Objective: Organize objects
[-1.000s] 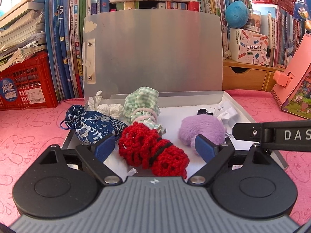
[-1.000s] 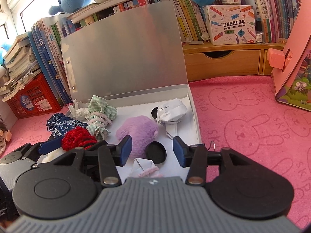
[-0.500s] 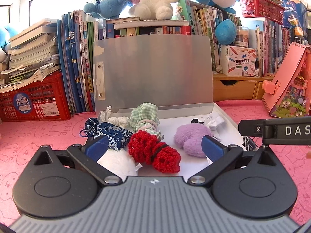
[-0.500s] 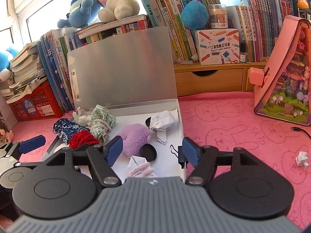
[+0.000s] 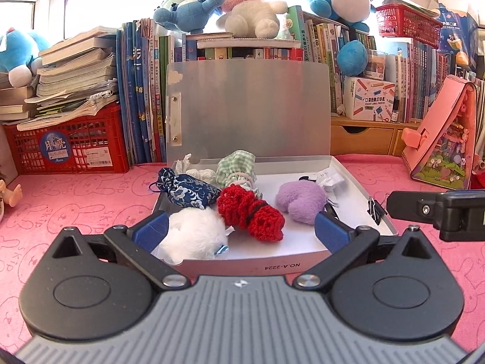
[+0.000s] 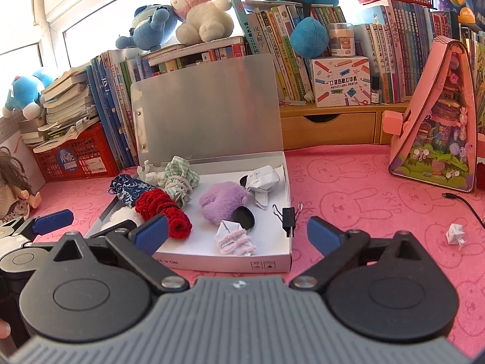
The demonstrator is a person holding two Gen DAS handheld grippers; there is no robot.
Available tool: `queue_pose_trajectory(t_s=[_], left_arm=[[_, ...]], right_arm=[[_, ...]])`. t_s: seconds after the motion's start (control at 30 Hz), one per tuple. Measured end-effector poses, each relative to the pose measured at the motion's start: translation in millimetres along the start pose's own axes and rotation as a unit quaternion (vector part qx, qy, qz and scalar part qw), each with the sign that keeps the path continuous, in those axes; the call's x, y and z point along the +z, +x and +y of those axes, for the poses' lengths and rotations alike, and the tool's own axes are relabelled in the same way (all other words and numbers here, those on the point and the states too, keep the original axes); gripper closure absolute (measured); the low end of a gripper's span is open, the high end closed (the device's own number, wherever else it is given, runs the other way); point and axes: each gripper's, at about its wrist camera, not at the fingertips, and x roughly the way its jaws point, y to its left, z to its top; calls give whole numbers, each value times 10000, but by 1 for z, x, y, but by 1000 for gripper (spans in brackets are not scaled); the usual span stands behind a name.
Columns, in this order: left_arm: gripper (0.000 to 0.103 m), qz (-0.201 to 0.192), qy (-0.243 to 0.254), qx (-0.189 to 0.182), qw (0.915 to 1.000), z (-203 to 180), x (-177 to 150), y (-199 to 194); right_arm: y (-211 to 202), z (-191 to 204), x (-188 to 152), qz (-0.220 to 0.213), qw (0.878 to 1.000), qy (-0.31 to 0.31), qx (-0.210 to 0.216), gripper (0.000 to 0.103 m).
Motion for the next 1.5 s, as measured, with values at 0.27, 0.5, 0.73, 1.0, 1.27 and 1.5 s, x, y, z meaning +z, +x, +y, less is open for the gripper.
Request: queue_pose_trajectory(t_s=[0.27,0.5,0.73,1.0,1.27,1.5], left_arm=[[0,64,-142,43,9999,10,-14,-24],[0,179,-290,3,9994,16,-38,-39],[0,467,-393,97,9981,21,-65,-42],[0,753,-399,214,9961,24,-89,-38],[0,1060,-266,307,9935,23,-107,-31],[0,1037,-247,295,9939,21,-107,-30]], right_arm=[[-20,0,-15,-64,9999,-68,105,0],[-29,2,-45,-146,9995,-280,25,0],[-28,3,-75,60,9992,-387,33,0],[-20,8,-104,326,9981,-531,-5,0],[-13,16,-118,540,9954,-789,-22,0],[-7,19,-120,698,9937,-861,-158,0]])
